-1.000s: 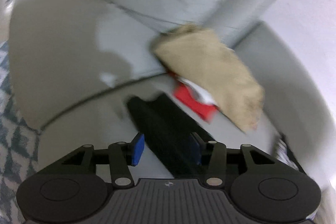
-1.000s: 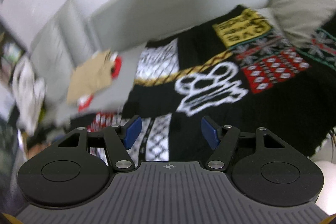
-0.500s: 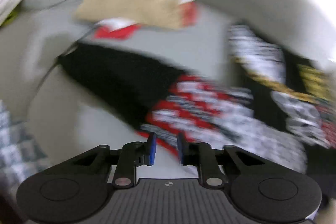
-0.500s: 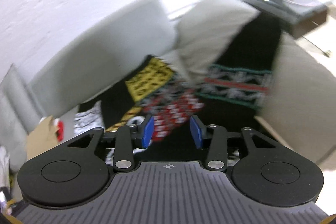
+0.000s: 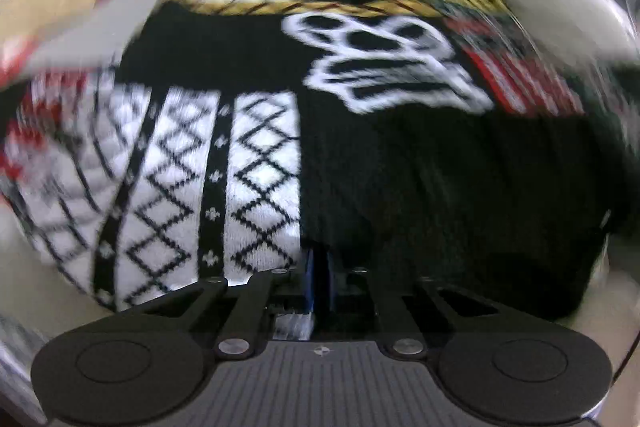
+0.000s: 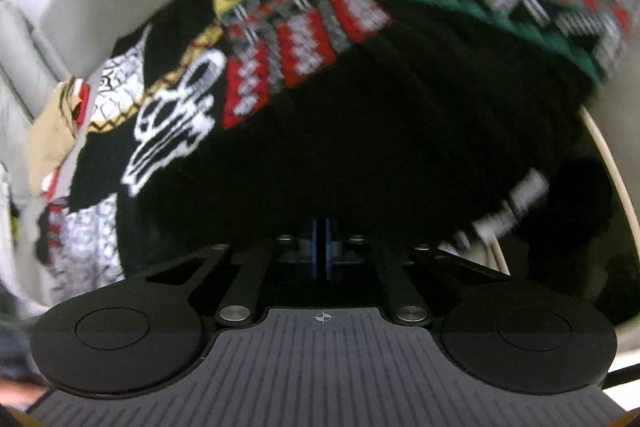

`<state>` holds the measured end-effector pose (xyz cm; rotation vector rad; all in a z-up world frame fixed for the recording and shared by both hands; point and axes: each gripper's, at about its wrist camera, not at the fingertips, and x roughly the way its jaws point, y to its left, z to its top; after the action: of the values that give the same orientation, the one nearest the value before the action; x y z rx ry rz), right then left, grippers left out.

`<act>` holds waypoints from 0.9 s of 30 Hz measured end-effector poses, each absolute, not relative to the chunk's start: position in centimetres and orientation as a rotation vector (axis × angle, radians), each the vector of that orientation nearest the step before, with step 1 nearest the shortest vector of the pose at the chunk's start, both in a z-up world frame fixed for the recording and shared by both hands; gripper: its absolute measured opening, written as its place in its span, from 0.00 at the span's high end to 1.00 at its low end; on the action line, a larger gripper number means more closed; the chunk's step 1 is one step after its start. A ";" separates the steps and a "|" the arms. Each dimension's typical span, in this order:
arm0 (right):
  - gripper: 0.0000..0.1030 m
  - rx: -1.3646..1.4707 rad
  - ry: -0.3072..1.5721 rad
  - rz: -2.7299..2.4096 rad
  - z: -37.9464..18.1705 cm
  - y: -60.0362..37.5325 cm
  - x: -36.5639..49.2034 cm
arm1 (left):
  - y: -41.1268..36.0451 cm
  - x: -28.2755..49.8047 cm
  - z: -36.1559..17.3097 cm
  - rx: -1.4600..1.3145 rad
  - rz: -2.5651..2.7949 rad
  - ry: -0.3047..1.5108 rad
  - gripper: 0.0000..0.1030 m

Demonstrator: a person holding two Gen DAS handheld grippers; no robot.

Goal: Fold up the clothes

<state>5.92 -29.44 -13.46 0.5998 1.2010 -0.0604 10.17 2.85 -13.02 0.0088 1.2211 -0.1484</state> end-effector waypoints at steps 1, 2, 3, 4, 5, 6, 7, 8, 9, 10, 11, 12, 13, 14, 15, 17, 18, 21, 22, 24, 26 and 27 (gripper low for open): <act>0.98 0.593 1.203 -0.056 -12.7 -29.7 5.3 | 3.3 9.7 -12.1 -0.011 -0.153 1.222 0.94; 0.90 0.584 1.197 -0.051 -11.8 -29.8 4.6 | 3.8 9.2 -11.2 -0.030 -0.157 1.223 0.92; 0.78 0.567 1.168 -0.056 -10.5 -29.8 3.9 | 4.2 8.7 -9.9 -0.034 -0.173 1.190 0.85; 0.74 0.550 1.126 -0.059 -9.1 -29.8 3.2 | 4.6 8.2 -8.5 -0.034 -0.192 1.148 0.73; 0.61 0.546 1.074 -0.049 -7.5 -29.8 2.5 | 5.1 7.6 -7.1 -0.034 -0.211 1.106 0.67; 0.50 0.544 1.020 -0.037 -6.0 -29.9 1.9 | 5.7 7.1 -5.7 -0.042 -0.218 1.068 0.62; 0.49 0.540 0.980 -0.030 -4.5 -29.9 1.7 | 6.3 6.9 -4.5 -0.055 -0.219 1.038 0.61; 0.48 0.534 0.944 -0.026 -3.2 -30.0 1.6 | 6.9 7.0 -3.6 -0.074 -0.216 1.015 0.60; 0.46 0.529 0.908 -0.021 -1.8 -30.0 1.4 | 7.6 7.2 -2.6 -0.101 -0.211 0.991 0.56; 0.43 0.524 0.872 -0.016 -0.4 -30.0 1.3 | 8.3 7.5 -1.9 -0.124 -0.206 0.967 0.55; 0.37 0.518 0.835 -0.011 1.0 -30.0 1.2 | 9.0 7.9 -1.3 -0.147 -0.200 0.942 0.53; 0.27 0.499 0.808 -0.011 2.1 -29.9 1.4 | 9.8 8.1 -0.7 -0.161 -0.186 0.915 0.52; 0.24 0.482 0.792 -0.023 2.8 -30.0 1.6 | 10.2 8.3 -0.4 -0.167 -0.166 0.899 0.51; 0.21 0.467 0.777 -0.038 3.4 -30.2 1.8 | 10.7 8.5 -0.2 -0.173 -0.146 0.885 0.50; 0.21 0.451 0.762 -0.053 4.0 -30.4 2.1 | 11.0 8.7 -0.2 -0.184 -0.131 0.878 0.50; 0.23 0.475 0.761 -0.094 3.8 -31.2 2.0 | 11.2 9.0 -1.2 -0.213 -0.133 0.895 0.50; 0.31 0.500 0.779 -0.092 3.1 -31.4 2.0 | 11.0 9.3 -2.2 -0.229 -0.147 0.917 0.50; 0.58 0.581 0.841 -0.073 0.6 -31.9 2.2 | 10.1 9.7 -5.2 -0.265 -0.173 0.994 0.53; 0.62 0.588 0.867 -0.070 -0.5 -31.6 2.7 | 9.4 9.8 -6.5 -0.264 -0.169 1.017 0.55; 0.67 0.593 0.912 -0.067 -2.8 -31.0 3.5 | 8.1 9.9 -8.8 -0.250 -0.157 1.050 0.57; 0.67 0.601 0.931 -0.073 -4.9 -30.7 4.0 | 6.8 9.8 -10.8 -0.220 -0.142 1.055 0.58; 0.67 0.608 0.931 -0.080 -5.7 -30.8 4.1 | 6.2 9.7 -11.7 -0.201 -0.135 1.049 0.57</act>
<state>4.13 -30.83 -5.75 0.6083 0.9309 -0.0797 9.69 6.19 -11.75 -0.2014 1.0487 -0.1347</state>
